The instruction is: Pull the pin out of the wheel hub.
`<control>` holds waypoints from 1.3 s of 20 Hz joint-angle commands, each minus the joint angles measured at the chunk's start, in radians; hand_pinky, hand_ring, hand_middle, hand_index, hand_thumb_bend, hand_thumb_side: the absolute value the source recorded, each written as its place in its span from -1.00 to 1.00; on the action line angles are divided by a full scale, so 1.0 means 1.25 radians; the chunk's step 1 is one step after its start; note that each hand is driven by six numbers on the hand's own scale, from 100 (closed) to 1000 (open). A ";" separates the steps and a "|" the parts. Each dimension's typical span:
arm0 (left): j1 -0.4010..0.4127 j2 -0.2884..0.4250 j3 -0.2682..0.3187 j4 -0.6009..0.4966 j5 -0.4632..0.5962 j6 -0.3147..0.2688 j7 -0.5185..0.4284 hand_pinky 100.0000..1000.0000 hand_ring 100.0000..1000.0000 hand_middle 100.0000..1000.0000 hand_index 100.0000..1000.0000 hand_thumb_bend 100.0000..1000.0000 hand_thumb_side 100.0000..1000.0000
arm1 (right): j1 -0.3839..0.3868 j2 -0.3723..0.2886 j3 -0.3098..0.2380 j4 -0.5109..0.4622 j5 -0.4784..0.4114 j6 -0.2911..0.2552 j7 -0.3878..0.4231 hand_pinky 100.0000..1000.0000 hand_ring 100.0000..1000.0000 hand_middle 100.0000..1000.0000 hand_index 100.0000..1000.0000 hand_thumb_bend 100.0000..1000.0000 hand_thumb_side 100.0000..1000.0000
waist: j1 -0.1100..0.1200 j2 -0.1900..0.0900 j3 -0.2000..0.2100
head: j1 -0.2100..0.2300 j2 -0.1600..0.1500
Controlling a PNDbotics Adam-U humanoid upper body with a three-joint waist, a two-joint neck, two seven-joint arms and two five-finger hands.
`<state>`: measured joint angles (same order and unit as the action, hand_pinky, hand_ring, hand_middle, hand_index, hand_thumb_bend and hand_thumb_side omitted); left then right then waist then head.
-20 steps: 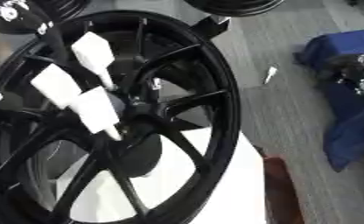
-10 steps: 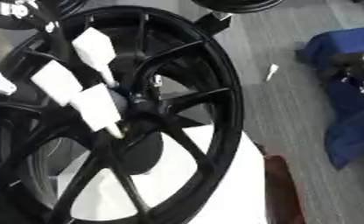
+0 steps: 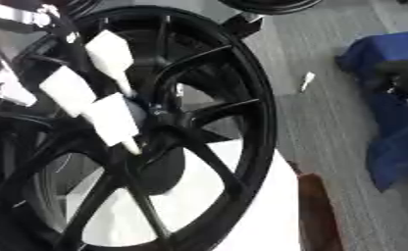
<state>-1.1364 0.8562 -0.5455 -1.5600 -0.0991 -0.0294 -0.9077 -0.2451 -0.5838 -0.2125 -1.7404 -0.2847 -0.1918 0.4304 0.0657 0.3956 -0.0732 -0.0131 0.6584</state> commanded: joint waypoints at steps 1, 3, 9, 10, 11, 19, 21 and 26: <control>-0.020 0.008 0.005 0.003 0.006 -0.004 0.001 0.47 0.35 0.00 0.31 -0.25 -0.67 | -0.004 -0.012 -0.011 -0.010 -0.001 0.001 -0.003 0.65 0.13 0.12 0.47 -1.00 0.45 | -0.004 -0.014 -0.001 | 0.004 -0.001; -0.020 0.006 0.004 0.004 0.013 -0.003 0.001 0.44 0.32 -0.06 0.26 -0.32 -0.67 | -0.004 -0.012 -0.011 -0.009 0.000 0.002 -0.003 0.65 0.14 0.12 0.47 -1.00 0.45 | -0.004 -0.015 -0.001 | 0.005 -0.001; -0.021 0.007 0.015 0.000 0.030 0.005 0.001 0.39 0.21 -0.27 0.01 -0.52 -0.67 | -0.002 -0.012 -0.011 -0.008 0.000 0.003 -0.003 0.65 0.14 0.12 0.48 -1.00 0.46 | -0.004 -0.016 0.000 | 0.005 -0.003; -0.021 0.007 0.021 -0.001 0.034 0.006 0.001 0.37 0.18 -0.34 -0.06 -0.53 -0.67 | -0.002 -0.012 -0.011 -0.007 0.000 0.003 -0.003 0.65 0.14 0.12 0.48 -1.00 0.46 | -0.004 -0.017 0.000 | 0.005 -0.004; -0.021 0.008 0.027 -0.003 0.038 0.008 0.001 0.37 0.17 -0.36 -0.08 -0.53 -0.68 | -0.001 -0.013 -0.011 -0.007 0.001 0.002 -0.003 0.65 0.14 0.12 0.48 -1.00 0.46 | -0.004 -0.017 0.001 | 0.005 -0.004; -0.019 0.030 0.103 -0.028 0.065 0.029 0.001 0.34 0.14 -0.44 -0.17 -0.47 -0.82 | 0.001 -0.019 -0.009 -0.005 0.002 -0.001 -0.002 0.65 0.14 0.12 0.48 -1.00 0.46 | -0.005 -0.022 0.009 | -0.001 -0.004; -0.015 0.042 0.133 -0.030 0.073 0.034 0.001 0.34 0.13 -0.45 -0.17 -0.46 -0.82 | 0.002 -0.021 -0.010 -0.006 0.000 -0.003 -0.003 0.65 0.14 0.12 0.48 -1.00 0.46 | -0.006 -0.023 0.012 | -0.004 -0.003; -0.004 0.081 0.235 -0.018 0.101 0.037 0.006 0.33 0.13 -0.46 -0.19 -0.45 -0.83 | 0.005 -0.026 -0.012 -0.007 -0.004 -0.005 -0.005 0.65 0.14 0.12 0.48 -1.00 0.44 | -0.008 -0.030 0.020 | -0.011 0.002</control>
<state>-1.1288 0.9103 -0.2991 -1.5802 0.0149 0.0145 -0.9042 -0.2360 -0.5847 -0.2156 -1.7373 -0.2856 -0.1930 0.4240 0.0608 0.3891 -0.0481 -0.0223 0.6589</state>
